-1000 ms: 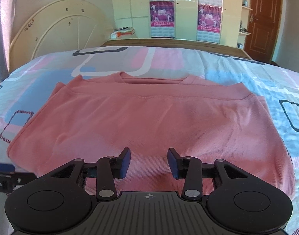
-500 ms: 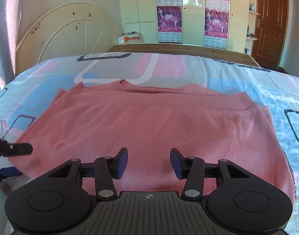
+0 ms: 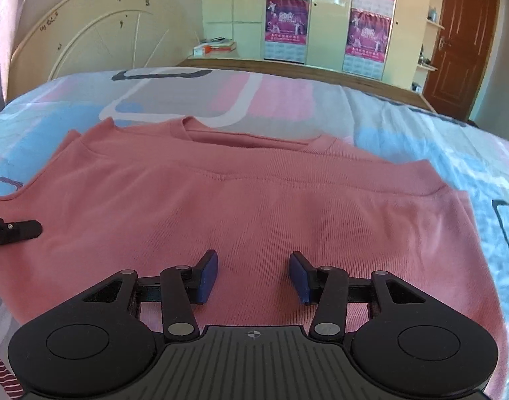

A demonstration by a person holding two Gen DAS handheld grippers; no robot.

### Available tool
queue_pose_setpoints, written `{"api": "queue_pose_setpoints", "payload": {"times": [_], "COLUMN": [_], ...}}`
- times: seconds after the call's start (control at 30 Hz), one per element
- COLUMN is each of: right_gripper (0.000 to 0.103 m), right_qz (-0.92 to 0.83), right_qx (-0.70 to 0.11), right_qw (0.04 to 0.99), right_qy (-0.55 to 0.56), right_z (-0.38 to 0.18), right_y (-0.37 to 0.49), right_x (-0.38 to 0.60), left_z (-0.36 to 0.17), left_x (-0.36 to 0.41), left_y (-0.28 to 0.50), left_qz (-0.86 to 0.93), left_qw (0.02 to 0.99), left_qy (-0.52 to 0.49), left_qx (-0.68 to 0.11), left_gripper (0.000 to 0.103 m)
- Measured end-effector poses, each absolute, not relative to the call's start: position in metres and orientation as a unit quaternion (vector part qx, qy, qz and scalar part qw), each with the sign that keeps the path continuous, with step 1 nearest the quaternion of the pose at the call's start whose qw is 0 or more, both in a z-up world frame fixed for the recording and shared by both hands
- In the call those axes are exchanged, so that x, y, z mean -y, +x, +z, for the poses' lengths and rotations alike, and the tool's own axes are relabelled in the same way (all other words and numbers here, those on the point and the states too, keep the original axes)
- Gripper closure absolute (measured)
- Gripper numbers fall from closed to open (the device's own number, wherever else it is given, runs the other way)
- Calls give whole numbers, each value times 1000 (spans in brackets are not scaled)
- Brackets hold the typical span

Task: Fold small clothes
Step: 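Grasp one side of the folded sweatshirt with the left gripper and fold it over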

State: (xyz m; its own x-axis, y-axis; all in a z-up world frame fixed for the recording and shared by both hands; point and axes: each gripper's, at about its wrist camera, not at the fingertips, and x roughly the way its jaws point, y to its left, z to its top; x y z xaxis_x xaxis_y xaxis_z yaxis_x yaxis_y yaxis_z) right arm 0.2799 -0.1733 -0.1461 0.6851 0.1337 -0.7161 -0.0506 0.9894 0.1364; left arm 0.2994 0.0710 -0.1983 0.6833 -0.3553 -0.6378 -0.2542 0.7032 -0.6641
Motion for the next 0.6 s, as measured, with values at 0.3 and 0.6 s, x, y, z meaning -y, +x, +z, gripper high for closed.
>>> {"api": "queue_pose_setpoints", "payload": {"times": [0.3,0.6], "right_gripper": [55,55], "right_qz": [65,75], "right_qx": [-400,-363], "right_qw": [913,922], "right_qy": [57,115], "right_z": [-150,-134], "right_y": [281,259], "right_x": [181,223], "left_z": [-156,-84], "left_x": [-45,74], "left_y": [297,299], "left_qz": [-56,-199], "left_qw": [871,910], "left_qy": [-325,-173], "left_qx": [-365,-320], "left_gripper": [92,92]}}
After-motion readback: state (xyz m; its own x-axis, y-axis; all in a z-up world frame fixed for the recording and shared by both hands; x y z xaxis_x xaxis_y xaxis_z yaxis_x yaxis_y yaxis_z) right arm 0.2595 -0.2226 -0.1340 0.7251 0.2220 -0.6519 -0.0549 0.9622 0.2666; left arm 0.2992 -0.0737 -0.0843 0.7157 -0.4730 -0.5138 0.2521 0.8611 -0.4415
